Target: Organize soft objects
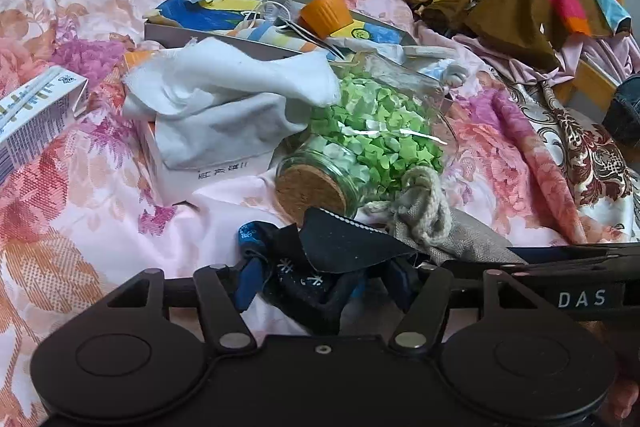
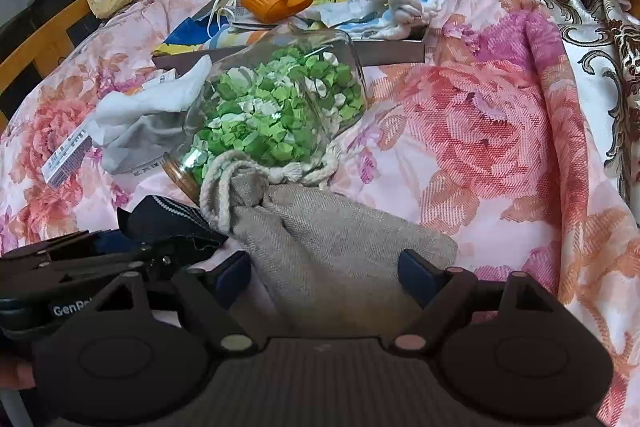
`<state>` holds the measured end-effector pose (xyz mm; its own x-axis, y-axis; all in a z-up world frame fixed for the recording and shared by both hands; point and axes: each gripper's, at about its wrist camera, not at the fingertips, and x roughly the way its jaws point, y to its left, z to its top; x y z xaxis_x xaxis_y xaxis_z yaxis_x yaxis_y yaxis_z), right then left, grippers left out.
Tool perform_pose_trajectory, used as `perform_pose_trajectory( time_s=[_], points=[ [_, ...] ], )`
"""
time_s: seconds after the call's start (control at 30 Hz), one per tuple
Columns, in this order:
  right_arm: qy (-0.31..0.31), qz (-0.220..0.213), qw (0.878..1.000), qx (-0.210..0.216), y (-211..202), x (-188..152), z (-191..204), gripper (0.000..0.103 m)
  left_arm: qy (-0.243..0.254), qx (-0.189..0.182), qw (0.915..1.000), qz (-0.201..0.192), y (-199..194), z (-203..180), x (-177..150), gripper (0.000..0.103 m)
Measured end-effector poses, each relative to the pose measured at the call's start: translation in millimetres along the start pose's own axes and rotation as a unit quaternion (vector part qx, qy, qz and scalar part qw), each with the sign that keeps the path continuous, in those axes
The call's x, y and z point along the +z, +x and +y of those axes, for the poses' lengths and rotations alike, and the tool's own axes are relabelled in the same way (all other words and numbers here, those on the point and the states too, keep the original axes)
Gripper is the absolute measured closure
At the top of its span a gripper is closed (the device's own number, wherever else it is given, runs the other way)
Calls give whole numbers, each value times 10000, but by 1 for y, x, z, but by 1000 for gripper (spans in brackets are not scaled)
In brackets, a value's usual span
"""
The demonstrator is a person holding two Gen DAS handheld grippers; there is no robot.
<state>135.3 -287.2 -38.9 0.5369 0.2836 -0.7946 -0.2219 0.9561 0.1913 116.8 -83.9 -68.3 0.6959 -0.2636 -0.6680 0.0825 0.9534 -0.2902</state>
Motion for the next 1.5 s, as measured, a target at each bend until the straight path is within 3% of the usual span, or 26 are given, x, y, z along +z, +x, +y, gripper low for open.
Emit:
perform_pose_trajectory(
  time_s=[0.13, 0.2, 0.23, 0.5, 0.8, 1.27, 1.5],
  points=[
    [50, -13, 10000, 80, -1, 0, -1, 32, -155, -40, 9999, 12, 1, 4, 1, 49],
    [97, 8, 9998, 151, -1, 0, -1, 40, -77, -7, 10000, 50, 2, 3, 1, 68],
    [100, 13, 9998, 171, -1, 0, -1, 41, -1, 42, 10000, 81, 3, 1, 1, 72],
    [424, 128, 9981, 433, 4, -1, -4, 59, 166, -14, 9998, 70, -1, -4, -4, 88],
    [579, -20, 9958, 708, 0, -1, -3, 83, 123, -164, 9998, -8, -19, -5, -4, 91],
    [1069, -540, 9824, 1431, -18, 3, -13, 90, -473, -309, 9984, -18, -47, 0, 12, 92],
    [1108, -1110, 9721, 1745, -39, 5, -14, 90, -540, -339, 9978, -181, -64, 0, 22, 92]
  ],
)
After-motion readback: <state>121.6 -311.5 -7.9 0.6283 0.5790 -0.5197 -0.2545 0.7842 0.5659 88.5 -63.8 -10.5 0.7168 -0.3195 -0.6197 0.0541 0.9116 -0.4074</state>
